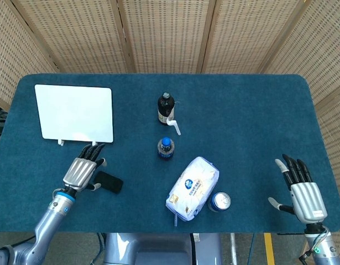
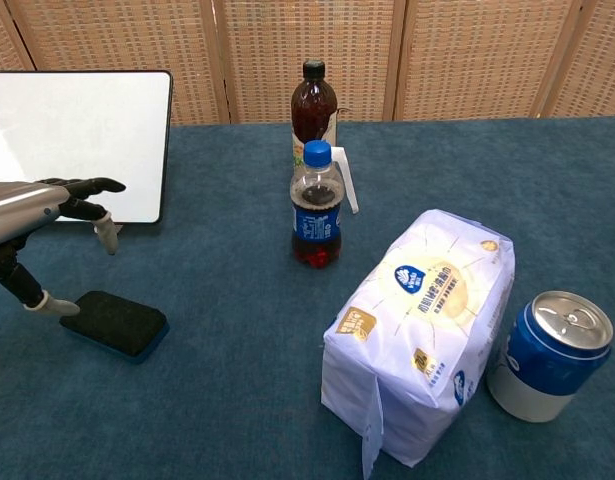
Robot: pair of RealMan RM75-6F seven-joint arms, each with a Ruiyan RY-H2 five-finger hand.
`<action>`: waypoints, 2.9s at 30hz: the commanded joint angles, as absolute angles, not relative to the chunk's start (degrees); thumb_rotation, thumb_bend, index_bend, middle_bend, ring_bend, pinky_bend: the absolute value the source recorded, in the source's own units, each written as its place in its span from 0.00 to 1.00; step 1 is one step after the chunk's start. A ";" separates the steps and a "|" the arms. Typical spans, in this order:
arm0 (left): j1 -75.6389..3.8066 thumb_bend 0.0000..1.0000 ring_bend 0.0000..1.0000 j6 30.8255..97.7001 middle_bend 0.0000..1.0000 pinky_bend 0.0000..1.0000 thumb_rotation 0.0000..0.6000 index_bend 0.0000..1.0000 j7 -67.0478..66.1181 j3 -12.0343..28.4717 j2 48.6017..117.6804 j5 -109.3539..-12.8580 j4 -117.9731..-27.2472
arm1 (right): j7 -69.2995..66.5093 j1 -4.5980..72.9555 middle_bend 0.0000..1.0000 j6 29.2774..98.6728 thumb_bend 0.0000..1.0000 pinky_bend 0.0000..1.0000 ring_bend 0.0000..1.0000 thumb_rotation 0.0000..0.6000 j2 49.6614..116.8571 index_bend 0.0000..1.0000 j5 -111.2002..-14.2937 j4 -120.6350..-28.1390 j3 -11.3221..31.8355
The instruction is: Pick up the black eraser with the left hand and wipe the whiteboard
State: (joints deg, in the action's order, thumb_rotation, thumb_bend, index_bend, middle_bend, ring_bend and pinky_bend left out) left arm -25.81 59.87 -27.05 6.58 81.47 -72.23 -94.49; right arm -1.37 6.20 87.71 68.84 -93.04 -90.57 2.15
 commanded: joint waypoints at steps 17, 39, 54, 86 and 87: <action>-28.50 0.06 0.00 59.51 0.00 0.00 1.00 0.39 -32.02 3.70 83.01 -70.63 -94.20 | -2.77 5.96 0.00 89.21 0.00 0.00 0.00 1.00 69.37 0.00 -93.56 -89.64 2.58; -30.93 0.04 0.00 58.12 0.00 0.00 1.00 0.39 -35.24 2.91 86.72 -65.92 -90.99 | -3.27 6.12 0.00 89.37 0.00 0.00 0.00 1.00 69.59 0.00 -93.92 -89.24 2.56; -31.92 0.31 0.00 58.92 0.00 0.00 1.00 0.51 -36.91 2.18 89.16 -64.17 -89.66 | -4.19 5.98 0.00 90.25 0.00 0.00 0.00 1.00 69.51 0.00 -94.15 -88.92 2.79; -33.04 0.30 0.00 73.38 0.00 0.00 1.00 0.53 -23.74 12.60 89.06 -74.52 -69.00 | -3.19 6.36 0.00 88.95 0.00 0.00 0.00 1.00 69.87 0.00 -93.24 -88.87 2.85; -33.40 0.30 0.00 73.00 0.00 0.00 1.00 0.53 -23.78 12.88 89.16 -74.35 -68.10 | -3.20 6.38 0.00 88.88 0.00 0.00 0.00 1.00 69.88 0.00 -93.16 -88.83 2.87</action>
State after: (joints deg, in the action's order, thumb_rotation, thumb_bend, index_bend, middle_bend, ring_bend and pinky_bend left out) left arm -32.54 73.35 -24.13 11.96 88.79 -74.51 -69.64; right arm -3.19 6.38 88.88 69.88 -93.16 -88.83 2.86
